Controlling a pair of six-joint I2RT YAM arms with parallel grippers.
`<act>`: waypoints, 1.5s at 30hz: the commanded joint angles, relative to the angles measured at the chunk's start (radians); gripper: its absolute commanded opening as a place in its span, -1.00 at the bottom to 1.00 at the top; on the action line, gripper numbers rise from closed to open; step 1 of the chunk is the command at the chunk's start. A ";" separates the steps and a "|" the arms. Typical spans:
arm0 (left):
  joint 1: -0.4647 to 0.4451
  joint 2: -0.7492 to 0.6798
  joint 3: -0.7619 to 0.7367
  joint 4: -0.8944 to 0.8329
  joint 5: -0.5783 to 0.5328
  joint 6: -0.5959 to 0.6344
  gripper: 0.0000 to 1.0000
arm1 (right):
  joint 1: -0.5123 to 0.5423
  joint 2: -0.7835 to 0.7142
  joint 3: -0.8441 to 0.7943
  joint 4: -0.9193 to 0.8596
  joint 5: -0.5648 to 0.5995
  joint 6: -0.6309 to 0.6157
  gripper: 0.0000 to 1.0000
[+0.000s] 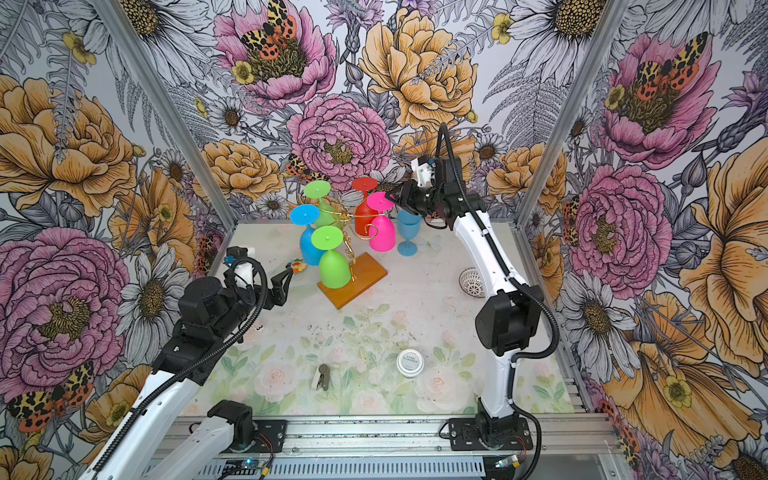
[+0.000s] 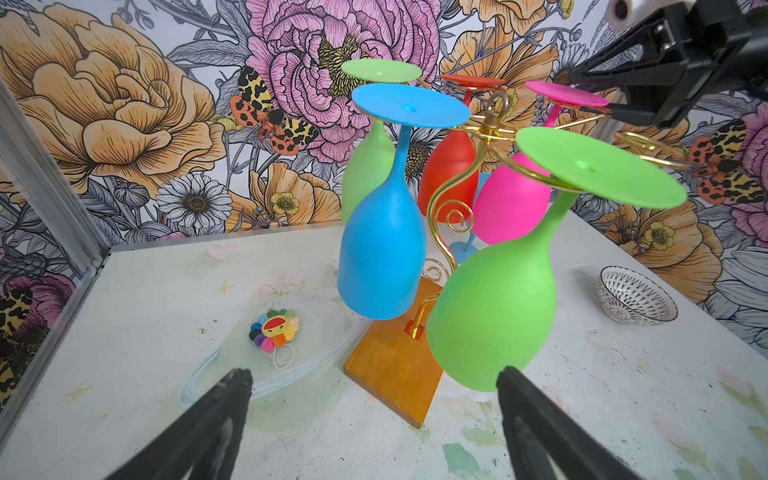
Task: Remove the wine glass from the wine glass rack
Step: 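Move the right gripper toward the pink glass hanging on the rack, then close the right gripper on the pink glass foot rim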
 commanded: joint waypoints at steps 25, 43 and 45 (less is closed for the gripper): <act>-0.007 -0.018 -0.013 0.021 0.002 0.001 0.88 | 0.007 0.017 -0.008 0.044 -0.025 0.010 -0.72; -0.007 -0.025 -0.014 0.021 0.002 0.002 0.89 | 0.008 -0.030 -0.030 0.051 -0.029 0.013 -0.94; -0.008 -0.025 -0.015 0.021 0.002 0.002 0.89 | 0.007 -0.036 -0.034 0.052 -0.029 0.013 -0.96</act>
